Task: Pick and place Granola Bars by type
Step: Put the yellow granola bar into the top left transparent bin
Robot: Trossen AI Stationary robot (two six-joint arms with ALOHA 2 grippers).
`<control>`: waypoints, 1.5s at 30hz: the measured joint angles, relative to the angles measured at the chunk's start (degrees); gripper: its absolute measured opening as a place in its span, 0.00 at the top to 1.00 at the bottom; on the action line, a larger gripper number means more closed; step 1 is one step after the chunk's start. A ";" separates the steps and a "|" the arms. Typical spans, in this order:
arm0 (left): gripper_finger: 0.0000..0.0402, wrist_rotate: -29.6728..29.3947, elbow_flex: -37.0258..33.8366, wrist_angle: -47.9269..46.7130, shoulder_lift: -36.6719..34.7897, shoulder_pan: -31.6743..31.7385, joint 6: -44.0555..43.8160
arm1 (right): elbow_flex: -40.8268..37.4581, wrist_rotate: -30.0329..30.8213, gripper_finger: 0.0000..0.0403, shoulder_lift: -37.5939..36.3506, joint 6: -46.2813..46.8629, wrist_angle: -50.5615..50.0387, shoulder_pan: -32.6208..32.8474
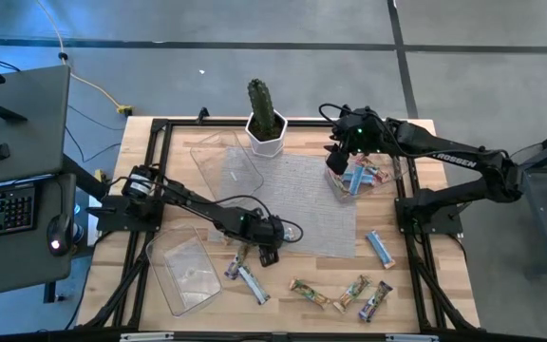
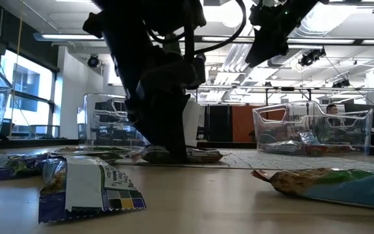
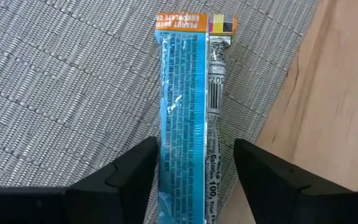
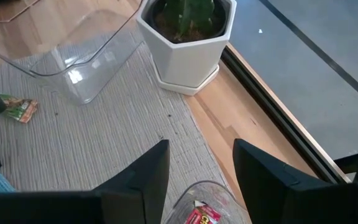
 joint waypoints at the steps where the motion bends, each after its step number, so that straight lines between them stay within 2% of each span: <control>1: 0.48 -0.22 0.00 -0.02 0.00 0.02 0.08 | 0.00 -0.02 0.60 0.00 -0.02 -0.02 0.00; 8: 0.65 0.57 -0.02 -0.57 -0.04 0.18 0.01 | 0.00 -0.02 0.60 0.00 -0.10 -0.04 0.00; 14: 0.76 1.80 5.58 -7.86 -0.29 0.16 1.91 | 0.00 -0.02 0.60 0.00 -0.19 -0.04 0.00; 19: 0.77 1.42 15.41 -24.14 -0.55 1.61 4.23 | 0.00 -0.04 0.60 0.00 -0.19 -0.29 0.00; 21: 0.77 -1.26 19.65 -32.57 -0.63 3.00 5.78 | 0.00 -0.04 0.60 0.00 -0.19 -0.58 -0.01; 24: 0.77 -9.61 25.96 -44.49 -0.93 5.42 7.43 | 0.00 -0.04 0.60 0.00 -0.19 -0.83 0.00; 29: 0.77 -22.21 33.80 -59.73 -2.34 10.50 9.05 | 0.00 -0.08 0.60 0.00 0.34 -2.56 0.00; 31: 0.77 -25.86 35.29 -62.14 -3.91 12.67 9.00 | 0.00 -0.06 0.60 0.00 0.40 -3.31 0.00; 33: 0.77 -28.33 35.36 -66.34 -5.97 15.00 8.86 | 0.00 -0.11 0.60 0.00 0.80 -4.08 -0.02; 35: 0.77 -28.95 34.69 -66.59 -8.66 17.84 7.54 | 0.00 -0.07 0.60 0.00 1.09 -4.13 0.00; 40: 0.77 -29.51 25.56 -65.82 -16.73 24.61 4.54 | 0.00 -0.01 0.60 -0.02 1.09 -4.53 0.00; 42: 0.77 -29.04 19.47 -60.91 -20.42 26.59 3.85 | 0.00 0.00 0.60 -0.02 0.85 -4.54 0.00; 45: 0.77 -24.34 8.61 -48.99 -25.45 29.47 6.79 | 0.00 0.03 0.60 -0.02 0.83 -4.54 -0.01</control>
